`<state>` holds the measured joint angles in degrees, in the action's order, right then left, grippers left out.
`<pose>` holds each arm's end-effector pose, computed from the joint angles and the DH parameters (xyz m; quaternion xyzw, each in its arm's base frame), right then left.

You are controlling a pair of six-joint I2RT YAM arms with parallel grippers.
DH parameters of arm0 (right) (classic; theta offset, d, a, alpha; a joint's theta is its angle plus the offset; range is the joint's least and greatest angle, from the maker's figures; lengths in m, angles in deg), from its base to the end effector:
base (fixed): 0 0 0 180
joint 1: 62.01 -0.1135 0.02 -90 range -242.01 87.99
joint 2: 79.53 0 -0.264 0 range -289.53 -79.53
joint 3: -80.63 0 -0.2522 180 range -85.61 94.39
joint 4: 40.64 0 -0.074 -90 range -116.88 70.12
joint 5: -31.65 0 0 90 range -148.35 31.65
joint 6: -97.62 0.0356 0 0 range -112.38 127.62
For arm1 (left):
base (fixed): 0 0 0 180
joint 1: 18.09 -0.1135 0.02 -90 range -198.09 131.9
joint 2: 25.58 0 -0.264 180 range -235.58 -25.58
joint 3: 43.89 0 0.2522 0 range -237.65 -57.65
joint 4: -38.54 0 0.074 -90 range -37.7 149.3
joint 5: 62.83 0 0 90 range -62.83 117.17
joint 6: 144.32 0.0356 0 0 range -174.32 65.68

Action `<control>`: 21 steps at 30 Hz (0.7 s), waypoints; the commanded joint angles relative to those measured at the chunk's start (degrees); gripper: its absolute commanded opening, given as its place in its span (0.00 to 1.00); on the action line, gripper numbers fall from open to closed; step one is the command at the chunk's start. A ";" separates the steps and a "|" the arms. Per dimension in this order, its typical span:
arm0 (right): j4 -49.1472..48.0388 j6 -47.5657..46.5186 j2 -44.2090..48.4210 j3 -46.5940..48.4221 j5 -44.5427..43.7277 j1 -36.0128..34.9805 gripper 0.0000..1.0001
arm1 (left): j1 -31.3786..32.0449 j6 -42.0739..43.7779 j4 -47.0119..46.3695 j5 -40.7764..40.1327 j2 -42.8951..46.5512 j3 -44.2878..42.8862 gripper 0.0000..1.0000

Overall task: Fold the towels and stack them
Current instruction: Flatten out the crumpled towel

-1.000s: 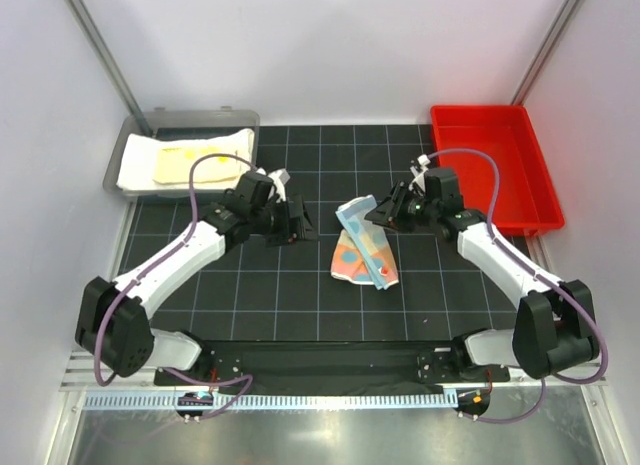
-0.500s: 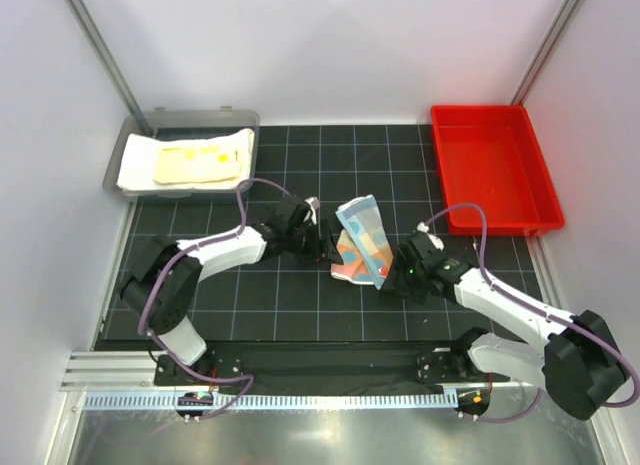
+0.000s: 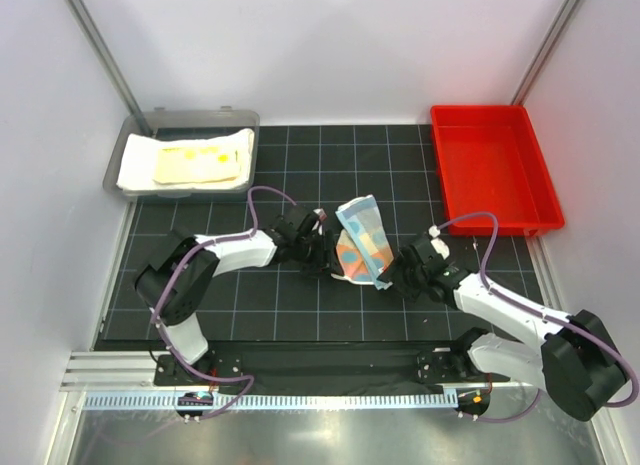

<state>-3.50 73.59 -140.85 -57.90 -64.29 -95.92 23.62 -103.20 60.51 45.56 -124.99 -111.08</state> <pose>0.1598 0.1030 0.1677 0.2786 0.9162 0.1852 0.2206 0.2460 -0.2343 0.1521 -0.0097 0.9406 -0.3227 0.1054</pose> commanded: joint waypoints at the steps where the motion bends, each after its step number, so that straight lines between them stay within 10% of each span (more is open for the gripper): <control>1: -7.19 4.33 -0.82 -1.50 -1.98 -0.28 0.54 | -0.05 0.72 -2.84 -0.55 -0.78 0.43 0.56; 5: -12.12 6.80 -0.64 -3.71 -2.23 -0.28 0.39 | 0.03 0.46 -3.81 0.06 -1.66 0.69 0.40; 9: -15.01 6.71 2.16 -5.38 -3.47 -0.28 0.05 | 0.03 0.37 -3.99 0.42 -1.57 0.96 0.01; 21: -5.03 -15.77 2.88 28.61 5.14 -0.10 0.01 | 1.35 -11.33 -0.85 -8.45 20.82 11.95 0.04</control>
<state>-7.31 65.59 -137.64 -37.42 -61.03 -96.47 24.67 -112.97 57.30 41.11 -110.19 -98.73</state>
